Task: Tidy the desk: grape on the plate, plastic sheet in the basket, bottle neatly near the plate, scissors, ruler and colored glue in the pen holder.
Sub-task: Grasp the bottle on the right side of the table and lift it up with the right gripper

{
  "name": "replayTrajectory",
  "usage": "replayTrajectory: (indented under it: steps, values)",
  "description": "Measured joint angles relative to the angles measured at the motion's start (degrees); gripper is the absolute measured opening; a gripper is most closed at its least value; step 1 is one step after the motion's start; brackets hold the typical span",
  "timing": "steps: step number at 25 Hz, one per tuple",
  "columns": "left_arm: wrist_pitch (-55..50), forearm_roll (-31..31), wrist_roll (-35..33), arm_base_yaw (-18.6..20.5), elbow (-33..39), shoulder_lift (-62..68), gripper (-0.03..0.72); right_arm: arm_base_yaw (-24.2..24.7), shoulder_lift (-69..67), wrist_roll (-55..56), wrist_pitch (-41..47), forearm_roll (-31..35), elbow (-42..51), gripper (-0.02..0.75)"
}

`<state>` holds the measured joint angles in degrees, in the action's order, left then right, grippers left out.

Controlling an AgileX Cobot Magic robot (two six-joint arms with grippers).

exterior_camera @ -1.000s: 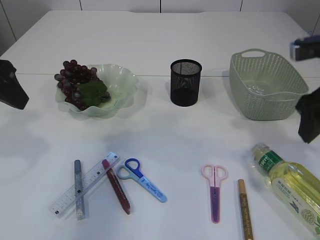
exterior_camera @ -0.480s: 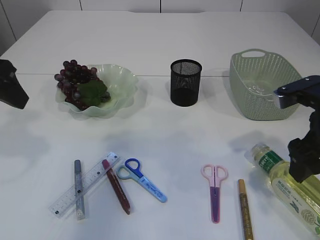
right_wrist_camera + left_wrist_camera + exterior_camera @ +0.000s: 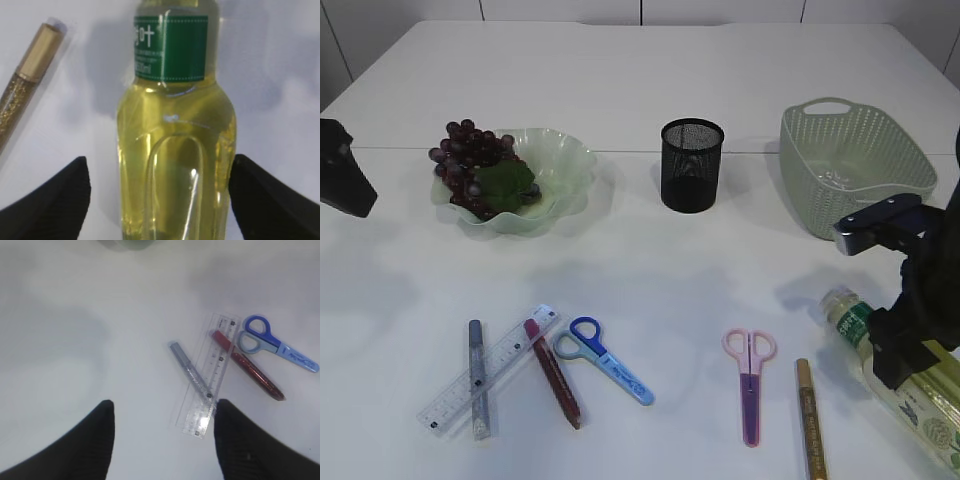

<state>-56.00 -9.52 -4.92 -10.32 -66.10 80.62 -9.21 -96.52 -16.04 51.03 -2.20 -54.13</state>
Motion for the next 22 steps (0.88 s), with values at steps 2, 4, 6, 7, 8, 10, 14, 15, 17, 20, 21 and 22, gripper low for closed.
replayTrajectory:
  steps: [2,4,6,7,8,10,14,15,17,20,21,22]
  values:
    - [0.0,0.1,0.0,0.0,0.0,0.0,0.457,0.0,-1.0,0.0,-1.2,-0.7,0.0,0.659]
    - [0.0,0.5,0.0,0.0,0.0,0.0,0.456,0.0,-2.2,0.0,-2.4,-0.7,0.0,0.659]
    - [0.0,0.7,0.0,0.0,0.0,0.0,0.456,0.0,-3.7,-0.1,-3.3,-0.6,0.0,0.659]
    - [0.0,0.8,0.0,0.0,0.0,0.0,0.456,0.0,-4.3,-0.1,-3.8,-0.6,0.0,0.659]
    - [0.0,1.0,0.0,0.0,0.0,0.0,0.456,0.0,-5.0,-0.1,-4.2,-0.6,0.0,0.659]
    - [0.1,1.0,0.0,0.0,0.0,0.0,0.456,0.0,-5.9,-0.2,-5.0,-0.6,0.0,0.659]
    - [0.1,1.1,0.0,0.0,0.0,0.8,0.456,0.0,-7.4,-0.2,-6.1,-0.7,0.0,0.657]
    - [0.1,1.1,0.0,0.0,0.0,0.8,0.456,0.0,-7.7,-0.2,-6.2,-0.7,0.0,0.655]
    - [0.1,1.1,0.0,0.0,0.0,1.1,0.456,0.0,-8.2,-0.2,-6.5,-0.7,0.0,0.633]
    - [0.1,1.1,0.0,0.0,0.0,1.1,0.456,0.0,-8.3,-0.2,-6.6,-0.7,0.0,0.552]
    - [0.1,1.1,0.0,0.0,0.0,1.1,0.454,0.0,-8.3,-0.2,-6.6,-0.7,0.0,0.532]
    - [0.1,1.1,0.0,0.0,0.0,1.1,0.452,0.0,-8.3,-0.3,-6.6,-0.6,0.0,0.514]
